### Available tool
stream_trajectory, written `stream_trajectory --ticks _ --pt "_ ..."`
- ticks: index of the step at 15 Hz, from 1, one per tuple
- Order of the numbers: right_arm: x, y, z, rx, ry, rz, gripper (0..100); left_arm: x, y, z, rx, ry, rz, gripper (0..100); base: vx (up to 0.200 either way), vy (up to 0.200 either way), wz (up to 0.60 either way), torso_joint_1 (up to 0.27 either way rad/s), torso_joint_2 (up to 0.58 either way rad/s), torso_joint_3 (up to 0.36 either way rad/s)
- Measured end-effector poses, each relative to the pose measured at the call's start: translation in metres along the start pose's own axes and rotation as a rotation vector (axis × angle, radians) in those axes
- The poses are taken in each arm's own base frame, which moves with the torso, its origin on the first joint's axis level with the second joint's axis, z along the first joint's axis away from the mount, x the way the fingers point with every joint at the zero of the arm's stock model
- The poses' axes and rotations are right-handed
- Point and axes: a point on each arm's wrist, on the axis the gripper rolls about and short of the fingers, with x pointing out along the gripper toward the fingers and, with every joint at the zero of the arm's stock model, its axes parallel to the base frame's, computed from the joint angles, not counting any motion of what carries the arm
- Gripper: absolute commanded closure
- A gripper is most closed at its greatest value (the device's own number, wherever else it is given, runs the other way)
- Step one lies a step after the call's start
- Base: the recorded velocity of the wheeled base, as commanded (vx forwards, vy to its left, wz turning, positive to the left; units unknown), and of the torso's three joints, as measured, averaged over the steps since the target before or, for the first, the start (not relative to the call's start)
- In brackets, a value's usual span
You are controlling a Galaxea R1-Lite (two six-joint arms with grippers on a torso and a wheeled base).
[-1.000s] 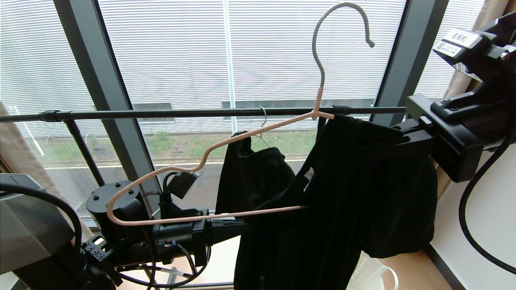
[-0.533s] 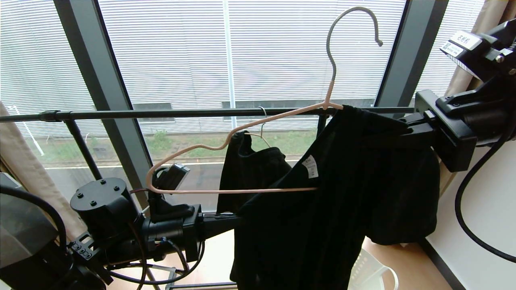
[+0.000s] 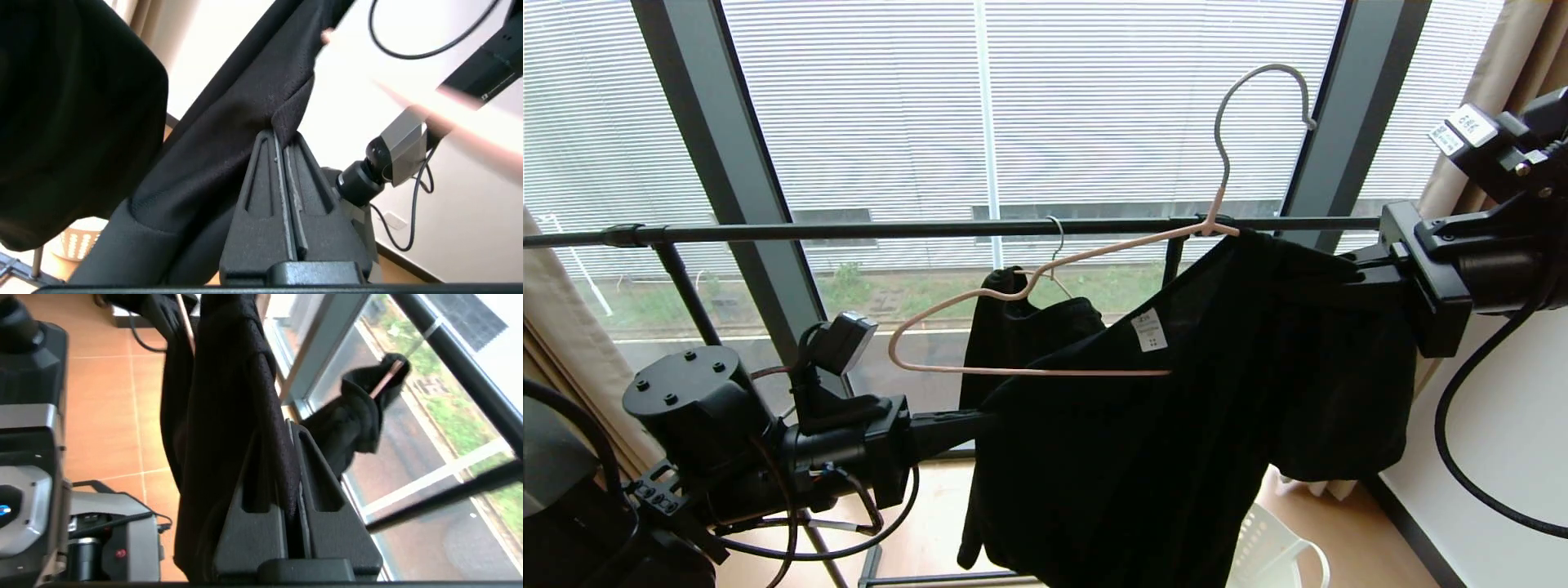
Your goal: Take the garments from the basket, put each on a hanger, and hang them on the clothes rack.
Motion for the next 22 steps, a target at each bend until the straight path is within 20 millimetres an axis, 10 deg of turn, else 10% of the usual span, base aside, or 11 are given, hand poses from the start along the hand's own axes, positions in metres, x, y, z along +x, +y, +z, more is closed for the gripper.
stream_trajectory --ticks 22 --pt "-0.029 -0.009 -0.032 -0.004 0.005 -0.167 100 -0.02 -0.002 0.022 0.062 -0.054 0.007 100 0.0 0.0 0.0 0.0 0.0 0.0"
